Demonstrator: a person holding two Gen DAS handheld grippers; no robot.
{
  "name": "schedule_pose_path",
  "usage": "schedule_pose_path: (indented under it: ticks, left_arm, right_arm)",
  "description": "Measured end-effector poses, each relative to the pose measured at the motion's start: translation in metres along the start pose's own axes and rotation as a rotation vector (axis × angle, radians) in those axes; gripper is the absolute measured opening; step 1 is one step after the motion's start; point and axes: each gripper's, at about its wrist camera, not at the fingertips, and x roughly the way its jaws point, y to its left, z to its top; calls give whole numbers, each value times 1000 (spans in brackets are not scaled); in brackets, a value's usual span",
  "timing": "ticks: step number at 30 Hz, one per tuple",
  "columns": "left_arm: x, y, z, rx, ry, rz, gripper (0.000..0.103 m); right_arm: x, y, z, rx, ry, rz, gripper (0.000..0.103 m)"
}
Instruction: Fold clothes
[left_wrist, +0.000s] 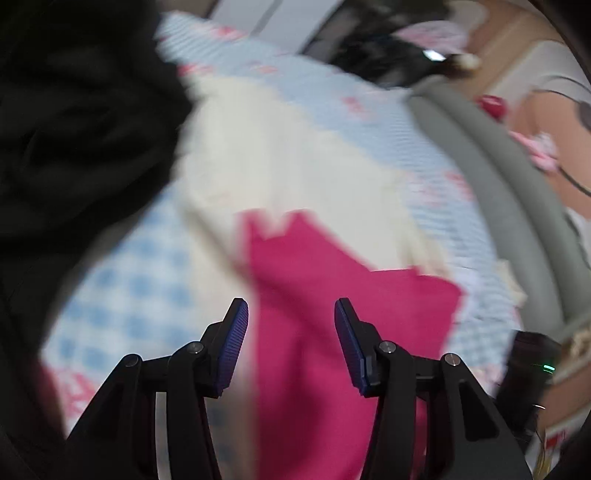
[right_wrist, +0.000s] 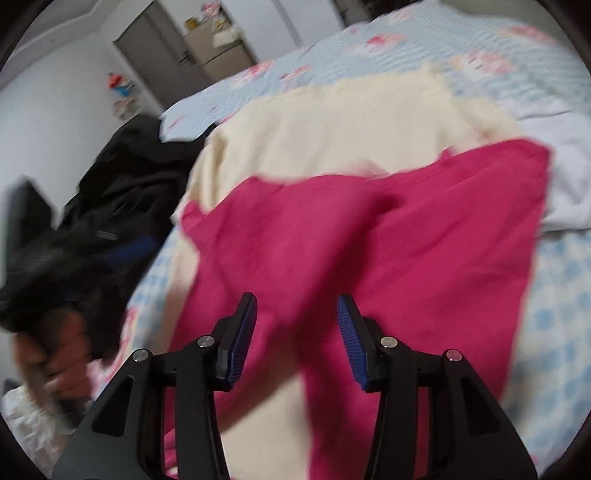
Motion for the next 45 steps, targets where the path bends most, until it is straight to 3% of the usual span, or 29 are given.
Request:
schedule_pose_path:
  ticks: [3, 4, 6, 10, 11, 12, 13, 15, 19, 24, 28, 30, 32, 34, 36, 40, 42, 44, 45]
  left_arm:
    - [9, 10, 14, -14, -9, 12, 50]
    - [12, 10, 21, -17, -18, -7, 50]
    - [23, 7, 33, -2, -15, 23, 50]
    - [52, 14, 52, -73, 96, 24, 49]
    - [56, 20, 53, -118, 116, 6, 46]
    - [58, 22, 55, -138, 122, 14, 26]
    - [56, 22, 55, -133, 116, 27, 14]
    - [49, 20, 53, -109, 99, 40, 10]
    - [15, 20, 54, -77, 39, 50, 9]
    - [-38, 37, 63, -61, -33, 180, 8]
    - [-42, 66, 72, -94, -2, 232, 9]
    - [-34, 72, 71, -111, 22, 240, 14]
    - [-32, 73, 61, -112, 31, 237, 23]
    - [-36, 72, 45, -111, 26, 207, 41]
    - [-47, 67, 16, -113, 0, 126, 41]
    - [-50, 42, -40, -43, 57, -19, 39]
    - [-42, 29, -64, -15, 107, -37, 39]
    - [-35, 24, -87, -4, 164, 2, 38]
    - [-35, 24, -98, -7, 182, 18, 31]
  right_arm:
    - [18, 5, -10, 7, 79, 83, 47]
    - [24, 4, -13, 22, 101, 100, 47]
    - [33, 6, -21, 43, 129, 111, 48]
    - [39, 15, -27, 36, 122, 167, 47]
    - [40, 16, -27, 32, 123, 177, 42]
    - [41, 16, -26, 32, 123, 183, 37]
    - [42, 16, -25, 33, 123, 187, 36]
    - [42, 15, -24, 41, 124, 203, 33]
    - [37, 22, -20, 19, 125, 237, 33]
    - [46, 41, -17, 19, 139, 291, 33]
    - [77, 64, -30, -16, 229, 278, 33]
    - [78, 71, -36, -18, 242, 302, 33]
    - [77, 75, -40, -27, 249, 303, 33]
    - [75, 72, -44, -15, 247, 290, 33]
    - [67, 65, -50, 9, 238, 283, 33]
    - [54, 56, -49, 23, 187, 263, 35]
    - [62, 61, -51, -12, 214, 233, 34]
    - [66, 65, -58, -52, 248, 177, 32]
    - [60, 65, -60, -45, 249, 185, 32]
